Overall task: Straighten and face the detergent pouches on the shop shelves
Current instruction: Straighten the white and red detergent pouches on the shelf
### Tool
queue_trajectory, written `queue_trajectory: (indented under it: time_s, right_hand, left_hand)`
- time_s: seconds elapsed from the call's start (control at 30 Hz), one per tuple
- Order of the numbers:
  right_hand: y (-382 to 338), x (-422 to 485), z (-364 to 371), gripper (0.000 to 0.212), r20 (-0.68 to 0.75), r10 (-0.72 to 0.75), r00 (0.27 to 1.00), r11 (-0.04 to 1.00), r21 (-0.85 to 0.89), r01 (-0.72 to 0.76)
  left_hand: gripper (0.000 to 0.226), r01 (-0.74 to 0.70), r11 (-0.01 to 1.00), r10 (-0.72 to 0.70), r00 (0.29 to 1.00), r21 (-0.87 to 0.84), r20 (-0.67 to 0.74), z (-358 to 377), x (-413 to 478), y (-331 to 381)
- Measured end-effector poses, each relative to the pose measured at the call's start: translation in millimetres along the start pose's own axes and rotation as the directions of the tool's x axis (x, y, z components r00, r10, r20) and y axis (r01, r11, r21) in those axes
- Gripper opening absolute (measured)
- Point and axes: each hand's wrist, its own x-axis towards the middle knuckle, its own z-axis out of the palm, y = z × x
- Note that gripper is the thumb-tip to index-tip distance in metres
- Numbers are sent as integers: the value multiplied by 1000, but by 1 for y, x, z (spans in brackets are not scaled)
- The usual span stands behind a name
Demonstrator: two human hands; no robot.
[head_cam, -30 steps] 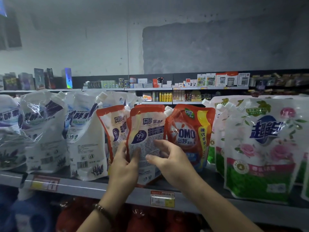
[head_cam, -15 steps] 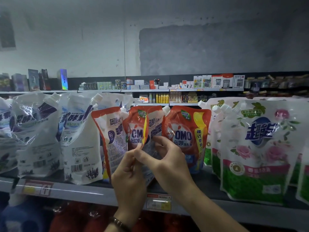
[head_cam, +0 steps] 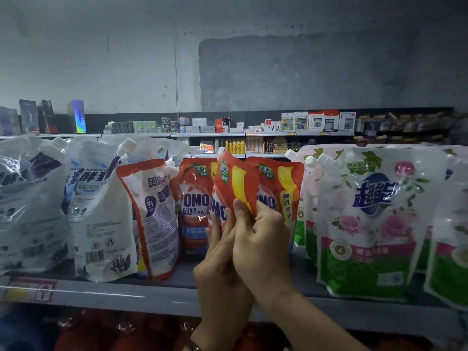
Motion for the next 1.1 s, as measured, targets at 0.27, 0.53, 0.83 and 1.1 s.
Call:
queue_trajectory:
  time_s: [0.27, 0.53, 0.83, 1.1]
  right_hand:
    - [20, 25, -22, 36, -173, 58, 983, 996, 77, -45]
    - [30, 43, -41, 37, -112, -38, 993, 998, 51, 44]
    - [30, 47, -62, 37, 58, -68, 996, 996, 69, 64]
    - [24, 51, -87, 30, 186, 100, 977, 990, -121, -78]
  left_hand:
    - [65, -186, 981, 180, 977, -46, -112, -15, -20, 11]
    - [115, 258, 923, -235, 966, -287, 112, -38, 12, -13]
    - [55, 508, 740, -300, 836, -441, 459, -37, 24, -12]
    - [52, 447, 793, -323, 885, -414, 336, -19, 18, -25]
